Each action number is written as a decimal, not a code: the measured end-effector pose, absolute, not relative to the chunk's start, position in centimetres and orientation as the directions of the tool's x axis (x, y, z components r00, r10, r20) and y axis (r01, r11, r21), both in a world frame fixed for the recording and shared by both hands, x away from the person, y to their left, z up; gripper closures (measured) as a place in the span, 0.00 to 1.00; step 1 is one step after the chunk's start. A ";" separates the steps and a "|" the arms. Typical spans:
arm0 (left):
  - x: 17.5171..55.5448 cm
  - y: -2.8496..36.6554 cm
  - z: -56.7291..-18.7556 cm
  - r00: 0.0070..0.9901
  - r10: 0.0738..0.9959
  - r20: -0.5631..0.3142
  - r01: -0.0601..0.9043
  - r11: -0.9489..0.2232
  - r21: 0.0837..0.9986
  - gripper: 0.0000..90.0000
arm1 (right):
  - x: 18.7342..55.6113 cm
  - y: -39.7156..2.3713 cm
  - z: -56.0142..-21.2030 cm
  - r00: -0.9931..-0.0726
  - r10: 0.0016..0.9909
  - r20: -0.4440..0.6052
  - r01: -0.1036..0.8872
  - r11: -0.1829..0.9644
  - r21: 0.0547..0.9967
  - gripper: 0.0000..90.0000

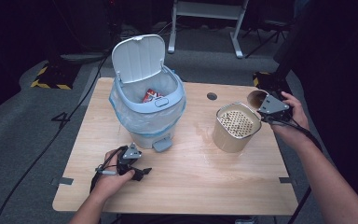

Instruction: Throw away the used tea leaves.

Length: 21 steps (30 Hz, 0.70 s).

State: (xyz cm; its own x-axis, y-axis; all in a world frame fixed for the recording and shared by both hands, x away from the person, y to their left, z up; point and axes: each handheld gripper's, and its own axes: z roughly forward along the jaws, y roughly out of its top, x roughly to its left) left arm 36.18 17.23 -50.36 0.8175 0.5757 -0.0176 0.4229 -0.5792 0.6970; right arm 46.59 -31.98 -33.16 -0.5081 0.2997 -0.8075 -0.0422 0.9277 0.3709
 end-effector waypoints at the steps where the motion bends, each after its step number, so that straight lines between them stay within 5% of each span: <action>1: 36.2 17.2 -50.4 0.818 0.575 -0.018 0.423 -0.579 0.697 0.24 | 46.6 -31.9 -33.2 -0.496 0.281 -0.822 -0.044 0.937 0.347 0.38; 11: 36.2 17.2 -50.4 0.817 0.576 -0.017 0.423 -0.579 0.697 0.24 | 46.3 -30.4 -34.0 -0.329 -0.048 -0.943 -0.045 0.998 -0.035 0.38; 21: 36.2 17.2 -50.4 0.818 0.576 -0.018 0.423 -0.579 0.697 0.24 | 45.1 -28.7 -35.2 -0.061 -0.430 -0.901 0.018 0.902 -0.431 0.38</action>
